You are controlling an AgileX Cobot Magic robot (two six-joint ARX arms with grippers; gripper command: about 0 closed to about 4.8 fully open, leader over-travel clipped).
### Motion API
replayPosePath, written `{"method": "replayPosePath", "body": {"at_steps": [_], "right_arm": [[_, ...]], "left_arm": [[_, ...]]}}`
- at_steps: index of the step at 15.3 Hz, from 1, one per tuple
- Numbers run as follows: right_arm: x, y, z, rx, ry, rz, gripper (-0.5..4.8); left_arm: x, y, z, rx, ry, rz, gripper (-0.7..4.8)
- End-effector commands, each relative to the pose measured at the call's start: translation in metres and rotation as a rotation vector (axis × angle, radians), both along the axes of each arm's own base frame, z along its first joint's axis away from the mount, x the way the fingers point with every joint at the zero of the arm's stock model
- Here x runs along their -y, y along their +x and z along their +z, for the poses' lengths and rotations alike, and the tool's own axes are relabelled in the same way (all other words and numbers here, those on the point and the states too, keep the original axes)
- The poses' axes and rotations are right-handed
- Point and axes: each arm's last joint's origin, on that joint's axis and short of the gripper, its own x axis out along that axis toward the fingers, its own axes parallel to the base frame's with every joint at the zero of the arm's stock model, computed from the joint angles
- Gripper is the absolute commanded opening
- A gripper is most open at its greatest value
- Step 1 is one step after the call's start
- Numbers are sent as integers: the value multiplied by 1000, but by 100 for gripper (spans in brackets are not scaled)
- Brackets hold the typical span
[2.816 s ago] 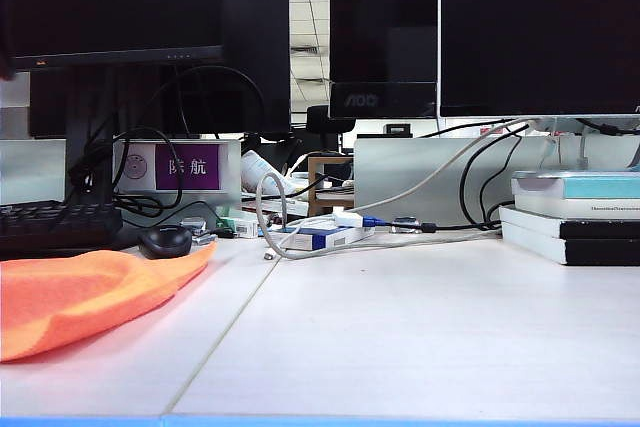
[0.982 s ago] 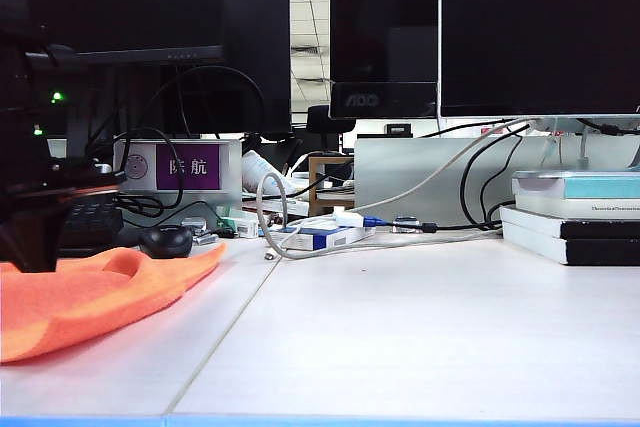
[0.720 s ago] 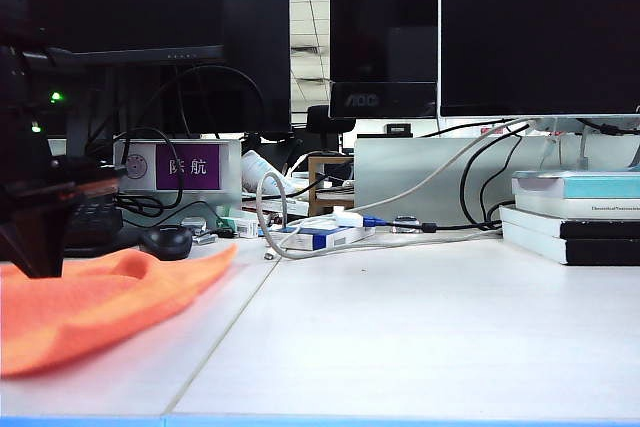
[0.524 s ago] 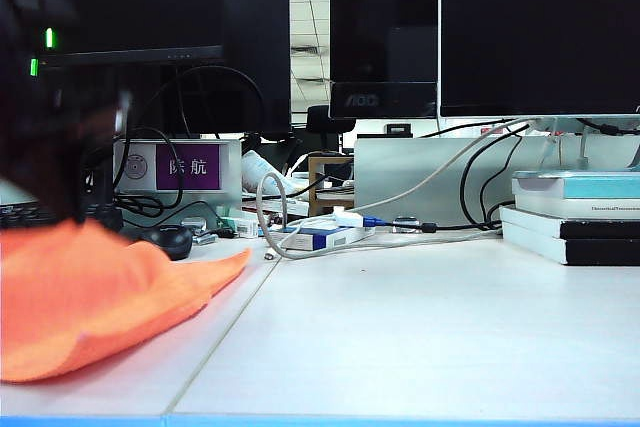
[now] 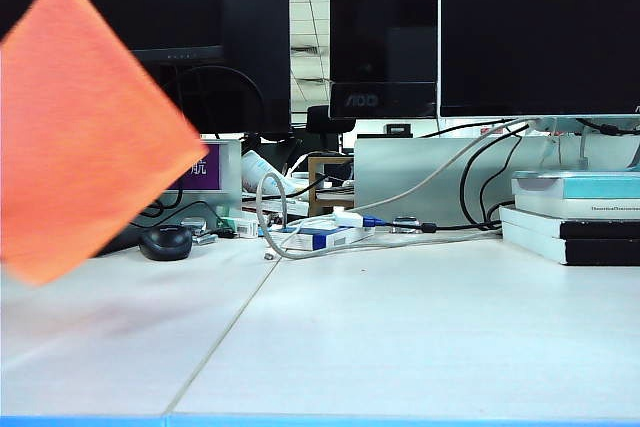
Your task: Wipe the table from left to right using the rag.
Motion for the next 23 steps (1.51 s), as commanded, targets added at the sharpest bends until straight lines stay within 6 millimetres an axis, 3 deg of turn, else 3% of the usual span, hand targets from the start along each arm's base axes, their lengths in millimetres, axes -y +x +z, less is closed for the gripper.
{"method": "replayPosePath", "body": {"at_steps": [1, 3, 6, 8, 11, 12, 18, 20, 23], "right_arm": [[0, -1, 5, 25, 30, 6, -1], [1, -1, 5, 27, 31, 6, -1], [1, -1, 6, 33, 39, 6, -1], [1, -2, 7, 40, 41, 7, -1], [1, -2, 7, 38, 44, 21, -1], [1, -2, 7, 38, 43, 21, -1], [1, -2, 7, 37, 43, 21, -1], [1, -2, 7, 37, 43, 21, -1], [1, -2, 7, 37, 43, 22, -1]], "left_arm": [[1, -2, 1, -15, -43, -22, -5], [2, -4, 0, -46, -71, -39, -5], [21, -5, -11, -75, -44, -129, -5], [33, -5, -30, -142, -30, -175, -5], [32, 3, -55, -134, 37, -156, -5], [35, 15, -74, -114, 63, -144, -5], [46, 68, -135, -182, 177, -114, -5], [48, 81, -154, -201, 225, -103, -5], [49, 88, -169, -230, 250, -93, -5]]}}
